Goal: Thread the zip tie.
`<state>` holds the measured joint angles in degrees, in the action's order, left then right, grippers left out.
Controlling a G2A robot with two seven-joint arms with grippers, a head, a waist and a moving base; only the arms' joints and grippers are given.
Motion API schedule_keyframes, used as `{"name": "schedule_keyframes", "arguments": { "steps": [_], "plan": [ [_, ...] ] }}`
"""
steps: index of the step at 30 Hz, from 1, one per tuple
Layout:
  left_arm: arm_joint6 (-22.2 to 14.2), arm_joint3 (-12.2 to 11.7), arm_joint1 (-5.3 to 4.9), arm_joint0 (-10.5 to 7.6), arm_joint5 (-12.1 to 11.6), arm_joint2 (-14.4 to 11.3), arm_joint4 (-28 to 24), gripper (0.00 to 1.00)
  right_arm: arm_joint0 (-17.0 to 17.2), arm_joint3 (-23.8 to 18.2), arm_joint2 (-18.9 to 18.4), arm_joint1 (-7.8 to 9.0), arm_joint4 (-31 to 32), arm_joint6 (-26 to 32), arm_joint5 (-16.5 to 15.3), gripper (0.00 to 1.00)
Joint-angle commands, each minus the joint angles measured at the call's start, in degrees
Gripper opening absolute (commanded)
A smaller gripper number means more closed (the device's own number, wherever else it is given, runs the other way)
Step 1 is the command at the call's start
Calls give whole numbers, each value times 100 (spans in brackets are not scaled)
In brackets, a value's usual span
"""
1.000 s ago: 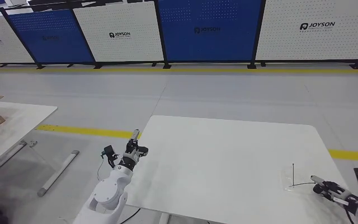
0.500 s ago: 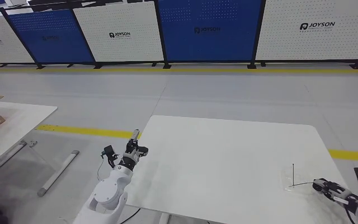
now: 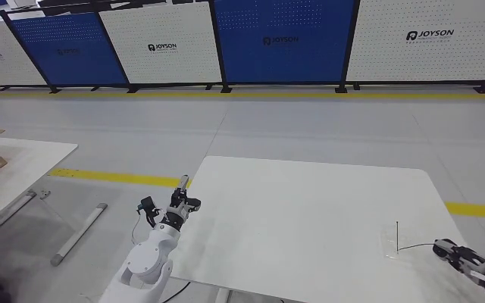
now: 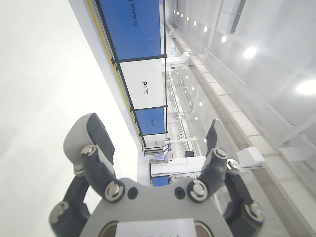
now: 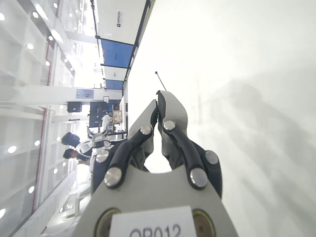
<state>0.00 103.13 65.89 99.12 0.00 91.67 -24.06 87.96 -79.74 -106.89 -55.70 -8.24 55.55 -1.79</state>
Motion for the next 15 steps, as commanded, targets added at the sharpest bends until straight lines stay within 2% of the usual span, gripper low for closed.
{"name": "schedule_keyframes", "arguments": {
  "steps": [1, 13, 15],
  "plan": [
    [0, 0, 0, 0, 0, 0, 0, 100, 115, 13, -149, -2, -476, 180, -119, 0],
    [0, 0, 0, 0, 0, 0, 0, 100, 138, -13, -106, -10, -444, 85, -127, 0],
    [0, 0, 0, 0, 0, 0, 0, 100, 201, -76, -36, -27, -648, 159, -239, 0]
  ]
}}
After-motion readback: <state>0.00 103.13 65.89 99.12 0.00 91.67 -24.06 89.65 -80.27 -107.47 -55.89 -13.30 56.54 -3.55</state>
